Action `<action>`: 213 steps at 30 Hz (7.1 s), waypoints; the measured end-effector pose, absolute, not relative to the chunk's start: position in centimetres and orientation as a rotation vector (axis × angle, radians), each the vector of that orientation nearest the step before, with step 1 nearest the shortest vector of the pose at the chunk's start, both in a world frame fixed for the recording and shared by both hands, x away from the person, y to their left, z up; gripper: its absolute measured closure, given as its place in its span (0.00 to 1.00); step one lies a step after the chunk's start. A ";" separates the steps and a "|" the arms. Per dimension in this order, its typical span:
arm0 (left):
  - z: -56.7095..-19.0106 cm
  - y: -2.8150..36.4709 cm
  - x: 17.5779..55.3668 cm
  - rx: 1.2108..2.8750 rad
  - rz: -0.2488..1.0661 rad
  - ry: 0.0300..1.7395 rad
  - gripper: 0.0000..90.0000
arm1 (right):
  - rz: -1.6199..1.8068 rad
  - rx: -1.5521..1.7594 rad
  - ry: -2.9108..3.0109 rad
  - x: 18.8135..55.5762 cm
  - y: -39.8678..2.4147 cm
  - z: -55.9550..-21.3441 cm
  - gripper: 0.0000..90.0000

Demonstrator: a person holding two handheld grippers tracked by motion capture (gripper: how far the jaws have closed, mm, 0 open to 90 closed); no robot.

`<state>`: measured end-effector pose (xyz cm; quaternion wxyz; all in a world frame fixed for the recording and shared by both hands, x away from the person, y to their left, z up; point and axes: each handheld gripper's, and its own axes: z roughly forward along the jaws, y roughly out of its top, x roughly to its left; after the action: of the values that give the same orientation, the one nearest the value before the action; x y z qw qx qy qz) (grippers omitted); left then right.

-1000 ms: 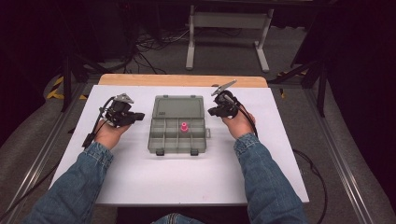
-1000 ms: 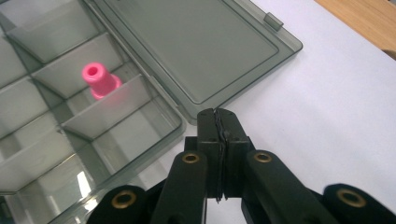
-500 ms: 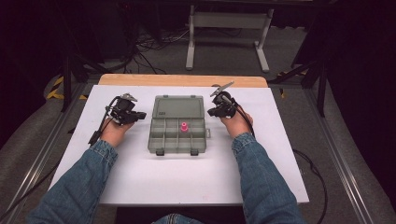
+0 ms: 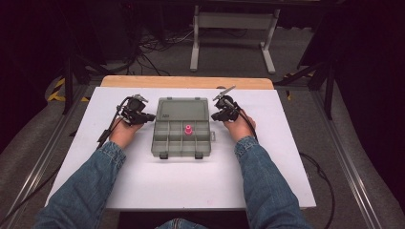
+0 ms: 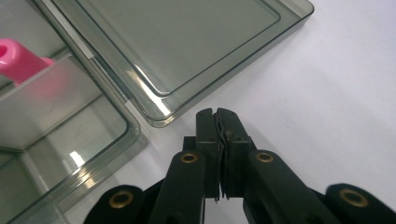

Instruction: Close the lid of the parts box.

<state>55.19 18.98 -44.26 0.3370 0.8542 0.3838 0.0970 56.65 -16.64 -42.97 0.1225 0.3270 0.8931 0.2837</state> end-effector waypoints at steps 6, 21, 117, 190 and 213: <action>-44.4 18.9 55.7 2.228 0.240 1.020 0.99 | 0.840 0.962 2.608 57.0 -16.4 -43.5 0.98; -45.3 18.8 56.1 2.261 0.213 1.015 0.99 | 0.843 0.949 2.617 57.3 -16.1 -44.1 0.99; -42.1 18.3 55.2 2.131 0.408 0.982 0.99 | 1.019 0.848 2.385 56.4 -16.3 -40.7 1.00; -39.9 19.4 50.7 2.173 0.349 0.822 0.99 | 1.168 0.686 2.435 50.6 -17.5 -38.7 1.00; -39.0 19.6 46.7 2.167 0.238 0.698 0.98 | 1.171 0.685 2.537 46.5 -17.1 -38.3 0.98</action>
<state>46.68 19.63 -38.99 0.4134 0.8620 0.2777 0.0948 46.53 -17.08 -38.33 0.1317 0.2359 0.8742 0.4035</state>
